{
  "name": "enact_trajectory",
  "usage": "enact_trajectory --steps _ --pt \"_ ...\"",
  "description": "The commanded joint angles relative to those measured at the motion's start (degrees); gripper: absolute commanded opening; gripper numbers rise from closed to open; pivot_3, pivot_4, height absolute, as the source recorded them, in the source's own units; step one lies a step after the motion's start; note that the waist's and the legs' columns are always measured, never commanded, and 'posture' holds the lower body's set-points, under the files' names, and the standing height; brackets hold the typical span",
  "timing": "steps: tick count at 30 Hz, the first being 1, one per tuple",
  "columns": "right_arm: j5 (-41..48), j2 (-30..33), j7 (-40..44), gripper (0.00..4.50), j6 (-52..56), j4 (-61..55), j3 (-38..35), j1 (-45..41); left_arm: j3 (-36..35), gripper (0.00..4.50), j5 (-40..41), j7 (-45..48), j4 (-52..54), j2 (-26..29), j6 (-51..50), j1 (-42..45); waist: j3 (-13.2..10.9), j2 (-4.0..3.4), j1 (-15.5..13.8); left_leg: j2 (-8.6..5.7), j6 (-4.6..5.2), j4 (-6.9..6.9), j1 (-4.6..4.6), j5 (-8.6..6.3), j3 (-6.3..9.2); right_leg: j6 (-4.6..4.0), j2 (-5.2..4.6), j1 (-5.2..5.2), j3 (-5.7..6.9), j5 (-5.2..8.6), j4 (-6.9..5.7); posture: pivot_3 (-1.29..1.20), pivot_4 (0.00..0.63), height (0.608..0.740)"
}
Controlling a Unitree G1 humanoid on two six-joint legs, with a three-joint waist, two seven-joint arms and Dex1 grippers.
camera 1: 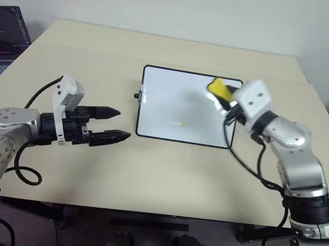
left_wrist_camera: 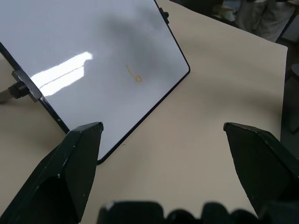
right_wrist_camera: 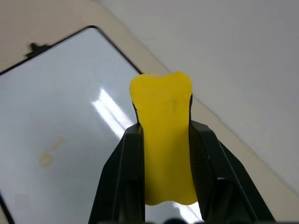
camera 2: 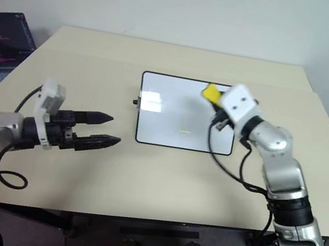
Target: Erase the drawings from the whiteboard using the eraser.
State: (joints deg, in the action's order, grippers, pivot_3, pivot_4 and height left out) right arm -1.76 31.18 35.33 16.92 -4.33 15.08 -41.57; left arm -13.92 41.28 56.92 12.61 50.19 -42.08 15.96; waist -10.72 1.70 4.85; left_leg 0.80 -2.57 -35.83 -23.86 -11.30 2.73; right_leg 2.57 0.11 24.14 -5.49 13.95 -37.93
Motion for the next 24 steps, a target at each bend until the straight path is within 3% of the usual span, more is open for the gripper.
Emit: enact_trajectory --steps 1,4,12,24 --pt "-4.06 0.85 4.06 0.96 -3.85 2.34 3.86 -2.4 -0.52 4.5 0.12 0.09 0.55 -0.1 0.64 0.65 0.0 0.0 -0.11 0.0 0.0 0.0 -0.01 0.0 0.0 0.02 0.0 0.0 0.0 -0.01 0.01 0.0 0.15 0.74" --pt "-10.09 1.4 7.4 0.96 -7.13 7.36 9.41 -5.1 -0.6 4.5 0.21 0.02 0.6 0.0 0.56 0.94 -0.01 0.01 -0.2 -0.01 0.0 -0.01 -0.03 0.0 0.01 0.05 -0.02 0.0 0.01 -0.02 0.02 0.0 0.15 0.74" --pt "-21.64 -4.55 1.05 0.96 -12.82 21.09 13.49 -13.65 -1.12 4.5 0.41 -0.61 1.42 -0.25 0.52 0.16 -0.01 0.02 0.06 0.0 0.0 -0.02 -0.01 0.0 0.03 0.12 -0.01 0.03 0.02 -0.08 -0.06 0.0 0.15 0.74" --pt "-27.28 -9.88 1.51 0.96 -14.24 29.04 15.15 -16.22 -1.03 4.5 0.6 -1.31 1.69 -0.69 0.64 0.22 -0.01 0.02 -0.01 -0.01 -0.01 -0.03 -0.01 0.0 0.1 0.15 -0.01 0.0 0.08 -0.09 -0.08 0.0 0.15 0.74"
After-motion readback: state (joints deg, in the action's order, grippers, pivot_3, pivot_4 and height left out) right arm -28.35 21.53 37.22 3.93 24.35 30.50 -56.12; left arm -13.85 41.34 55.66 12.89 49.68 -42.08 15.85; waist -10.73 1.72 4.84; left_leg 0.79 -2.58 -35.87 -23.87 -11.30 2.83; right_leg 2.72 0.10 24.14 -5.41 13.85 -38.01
